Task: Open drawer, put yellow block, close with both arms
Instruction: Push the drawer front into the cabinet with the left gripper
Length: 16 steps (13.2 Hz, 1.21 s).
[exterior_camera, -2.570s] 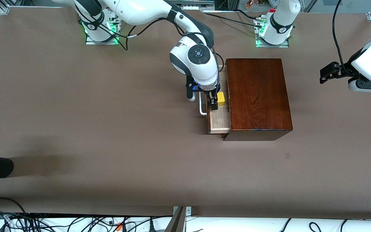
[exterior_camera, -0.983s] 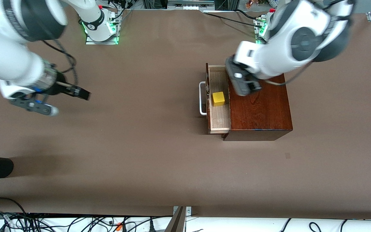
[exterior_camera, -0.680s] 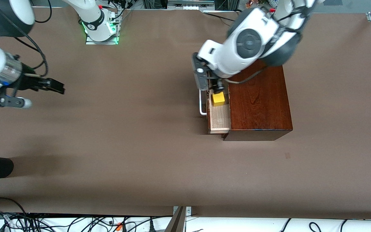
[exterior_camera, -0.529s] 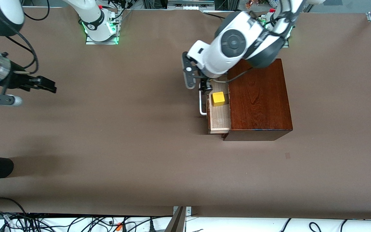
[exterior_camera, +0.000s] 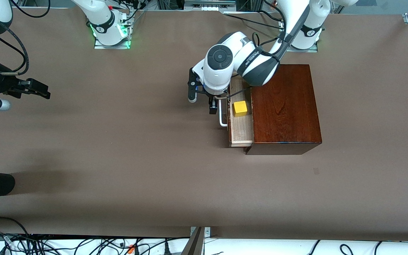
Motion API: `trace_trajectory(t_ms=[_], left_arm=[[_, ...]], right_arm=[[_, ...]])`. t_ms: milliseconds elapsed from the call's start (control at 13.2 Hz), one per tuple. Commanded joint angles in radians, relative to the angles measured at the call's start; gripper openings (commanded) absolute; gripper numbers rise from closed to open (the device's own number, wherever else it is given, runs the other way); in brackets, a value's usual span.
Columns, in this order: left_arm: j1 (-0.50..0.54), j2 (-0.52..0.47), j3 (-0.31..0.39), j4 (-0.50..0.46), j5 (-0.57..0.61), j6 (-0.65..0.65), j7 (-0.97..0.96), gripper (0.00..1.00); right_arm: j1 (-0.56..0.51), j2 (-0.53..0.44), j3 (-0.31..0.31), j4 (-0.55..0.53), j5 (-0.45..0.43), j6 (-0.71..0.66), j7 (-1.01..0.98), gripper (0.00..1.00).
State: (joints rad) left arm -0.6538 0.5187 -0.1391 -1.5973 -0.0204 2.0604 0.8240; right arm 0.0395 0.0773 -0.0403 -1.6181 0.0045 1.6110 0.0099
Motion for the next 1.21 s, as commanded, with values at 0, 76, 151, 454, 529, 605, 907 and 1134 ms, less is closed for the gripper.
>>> trace_trajectory(t_ms=[0,76,151,454,529,605,907,1134], left_arm=[[-0.006,0.049,0.013,0.022,0.072,0.030,0.030,1.00],[-0.003,0.059,0.013,0.022,0.089,0.040,0.030,1.00],[0.000,0.067,0.013,0.022,0.109,0.041,0.040,1.00],[0.043,0.070,0.021,0.019,0.123,0.026,0.150,1.00],[0.062,0.066,0.021,0.022,0.123,0.009,0.184,1.00],[0.080,0.061,0.021,0.028,0.123,-0.020,0.220,1.00],[0.106,0.046,0.023,0.034,0.123,-0.103,0.254,1.00],[0.118,0.040,0.024,0.034,0.123,-0.140,0.262,1.00]], right_arm=[[-0.021,-0.028,0.020,-0.020,-0.015,0.003,-0.001,1.00],[-0.021,-0.028,0.017,-0.019,-0.014,0.003,-0.005,1.00],[-0.021,-0.028,0.016,-0.006,-0.014,-0.002,-0.007,1.00],[-0.021,-0.025,0.013,0.009,-0.014,-0.036,0.001,1.00],[-0.021,-0.024,0.013,0.014,-0.014,-0.036,0.001,1.00],[-0.021,-0.018,0.013,0.012,-0.011,-0.037,0.002,1.00],[-0.021,-0.008,0.013,0.012,-0.009,-0.037,0.004,1.00],[-0.021,-0.011,0.013,0.012,-0.009,-0.039,0.004,1.00]])
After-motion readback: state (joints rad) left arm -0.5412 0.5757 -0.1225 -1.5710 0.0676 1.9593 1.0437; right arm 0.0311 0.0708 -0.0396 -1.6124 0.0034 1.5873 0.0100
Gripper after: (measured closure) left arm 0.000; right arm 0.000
